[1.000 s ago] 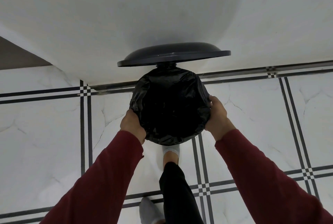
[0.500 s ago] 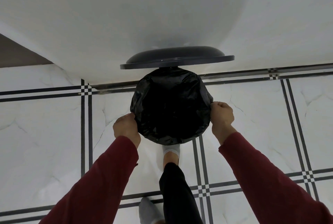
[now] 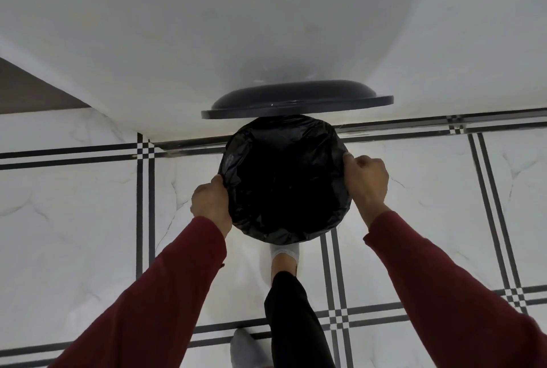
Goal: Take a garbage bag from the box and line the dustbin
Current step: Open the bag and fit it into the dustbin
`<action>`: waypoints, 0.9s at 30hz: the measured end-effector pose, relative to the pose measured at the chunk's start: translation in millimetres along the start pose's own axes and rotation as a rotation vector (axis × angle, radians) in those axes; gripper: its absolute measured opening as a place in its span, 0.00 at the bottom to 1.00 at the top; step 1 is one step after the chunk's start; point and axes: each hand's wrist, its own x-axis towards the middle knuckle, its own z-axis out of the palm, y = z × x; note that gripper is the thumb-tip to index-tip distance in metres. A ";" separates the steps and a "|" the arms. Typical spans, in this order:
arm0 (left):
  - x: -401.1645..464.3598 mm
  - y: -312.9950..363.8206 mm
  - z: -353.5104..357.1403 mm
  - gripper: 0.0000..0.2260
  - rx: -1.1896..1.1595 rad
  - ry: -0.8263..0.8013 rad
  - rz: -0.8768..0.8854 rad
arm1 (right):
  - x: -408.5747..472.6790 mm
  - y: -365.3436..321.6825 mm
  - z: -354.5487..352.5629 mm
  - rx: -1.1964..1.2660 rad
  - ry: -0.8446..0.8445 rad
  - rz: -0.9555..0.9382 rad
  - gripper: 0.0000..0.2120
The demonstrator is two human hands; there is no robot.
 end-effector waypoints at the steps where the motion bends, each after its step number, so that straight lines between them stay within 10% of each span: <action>1: 1.6 2.4 -0.8 0.19 0.053 0.003 0.035 | 3.7 -4.5 -0.7 -0.002 -0.025 -0.050 0.17; 17: 21.5 20.5 19.6 0.11 0.274 -0.073 0.309 | 43.4 -31.3 8.0 0.458 -0.381 0.311 0.08; 20: 24.7 28.2 20.4 0.09 0.315 -0.091 0.370 | 63.2 -30.7 15.3 0.300 -0.367 0.281 0.18; 24: 26.1 40.0 21.3 0.08 0.406 -0.117 0.456 | 50.2 -58.2 3.9 -0.231 -0.210 0.015 0.08; 27: 23.7 46.3 21.3 0.11 0.504 -0.182 0.631 | 45.9 -73.7 7.8 -0.042 0.005 -0.192 0.13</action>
